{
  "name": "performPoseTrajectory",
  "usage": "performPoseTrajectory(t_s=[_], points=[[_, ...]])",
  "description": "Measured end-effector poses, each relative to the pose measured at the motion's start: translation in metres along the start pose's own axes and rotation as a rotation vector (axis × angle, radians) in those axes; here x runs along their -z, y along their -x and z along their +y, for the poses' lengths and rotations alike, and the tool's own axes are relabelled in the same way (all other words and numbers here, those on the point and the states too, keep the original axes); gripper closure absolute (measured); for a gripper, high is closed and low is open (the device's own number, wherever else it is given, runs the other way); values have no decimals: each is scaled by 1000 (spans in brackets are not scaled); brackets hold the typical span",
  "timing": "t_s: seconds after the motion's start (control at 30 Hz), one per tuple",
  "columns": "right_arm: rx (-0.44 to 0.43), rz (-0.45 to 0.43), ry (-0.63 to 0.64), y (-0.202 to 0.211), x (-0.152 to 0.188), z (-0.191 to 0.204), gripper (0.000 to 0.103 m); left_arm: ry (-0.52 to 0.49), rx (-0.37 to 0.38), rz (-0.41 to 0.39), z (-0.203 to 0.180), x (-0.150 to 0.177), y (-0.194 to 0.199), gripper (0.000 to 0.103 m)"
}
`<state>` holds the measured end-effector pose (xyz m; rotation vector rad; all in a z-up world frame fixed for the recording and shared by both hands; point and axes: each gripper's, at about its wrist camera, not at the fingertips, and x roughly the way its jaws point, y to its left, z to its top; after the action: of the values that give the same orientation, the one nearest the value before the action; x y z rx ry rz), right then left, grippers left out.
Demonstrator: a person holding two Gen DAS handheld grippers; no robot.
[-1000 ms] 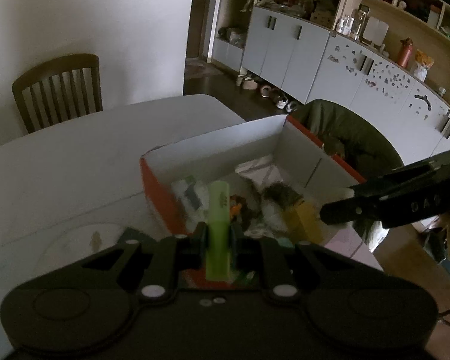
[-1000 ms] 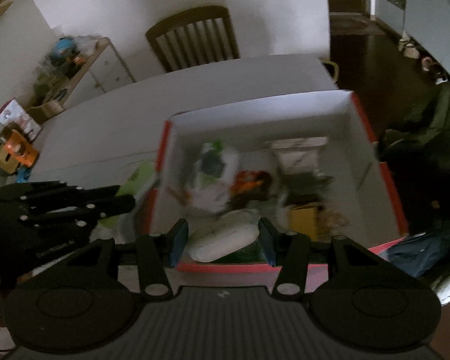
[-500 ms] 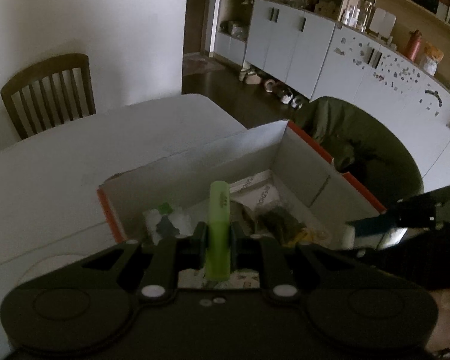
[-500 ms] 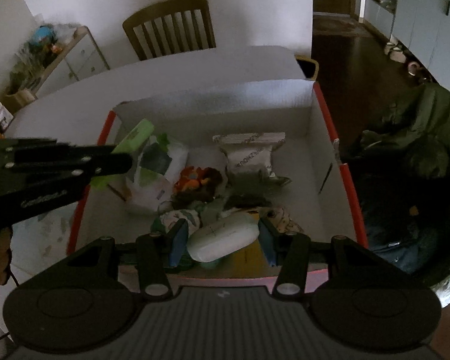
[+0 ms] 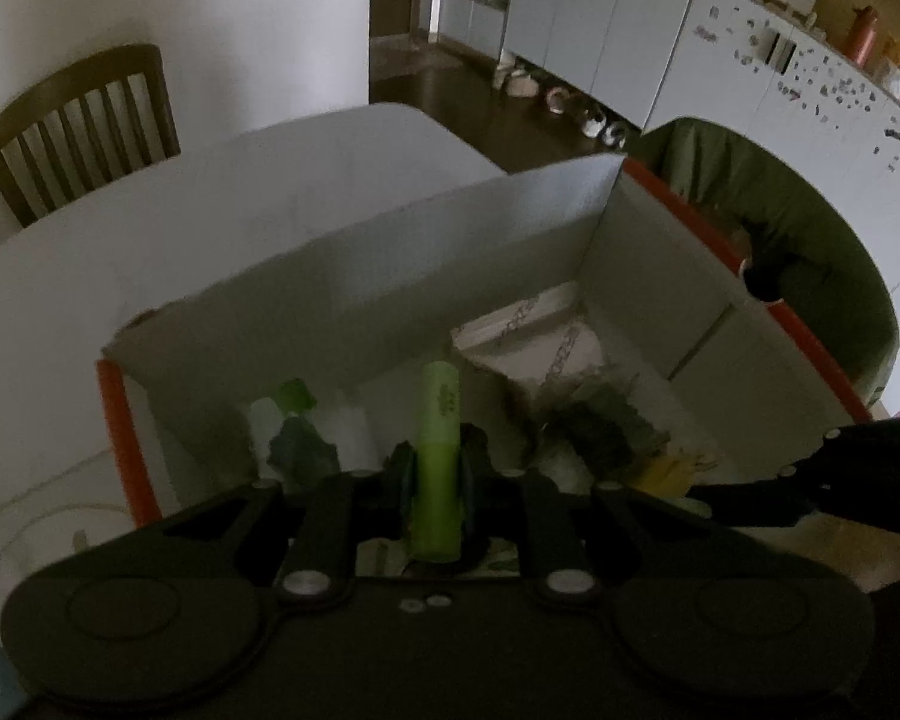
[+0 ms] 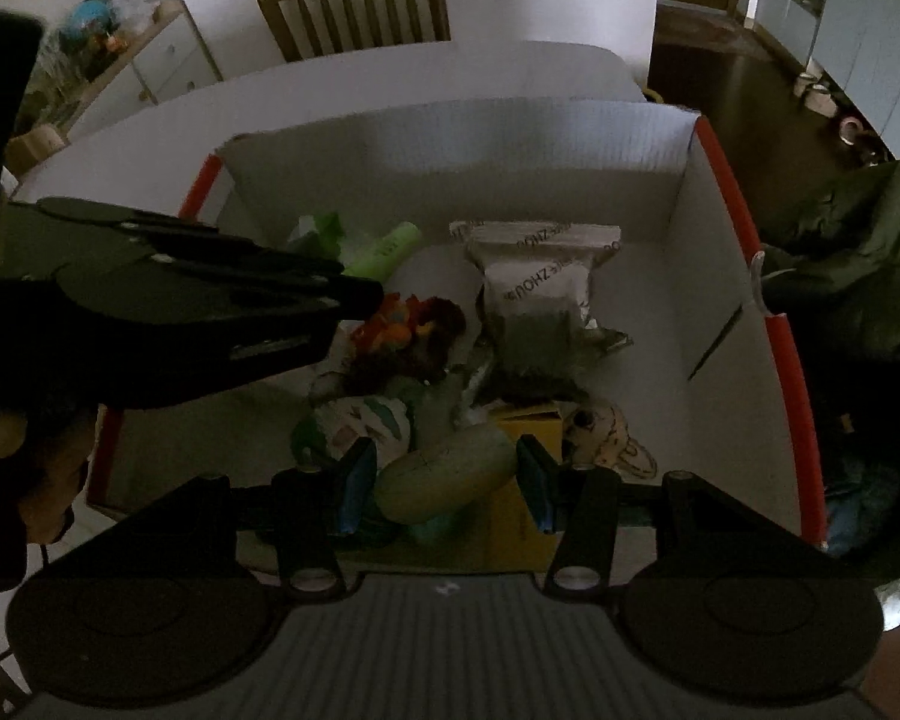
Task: Organize objects
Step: 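Lower the green tube and white cylinder into the shoebox and open both grippers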
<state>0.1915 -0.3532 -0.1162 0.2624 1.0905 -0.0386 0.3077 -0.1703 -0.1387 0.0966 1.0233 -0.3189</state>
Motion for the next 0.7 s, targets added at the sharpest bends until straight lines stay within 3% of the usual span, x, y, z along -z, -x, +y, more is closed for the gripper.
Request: performPoseTrajectory(t_s=[0.3, 0.7], points=[[18, 6, 20, -11, 0, 2, 52, -15, 0, 58, -7, -2, -17, 89], [-27, -16, 21, 2, 2, 3, 51, -17, 2, 148, -10, -7, -31, 88]])
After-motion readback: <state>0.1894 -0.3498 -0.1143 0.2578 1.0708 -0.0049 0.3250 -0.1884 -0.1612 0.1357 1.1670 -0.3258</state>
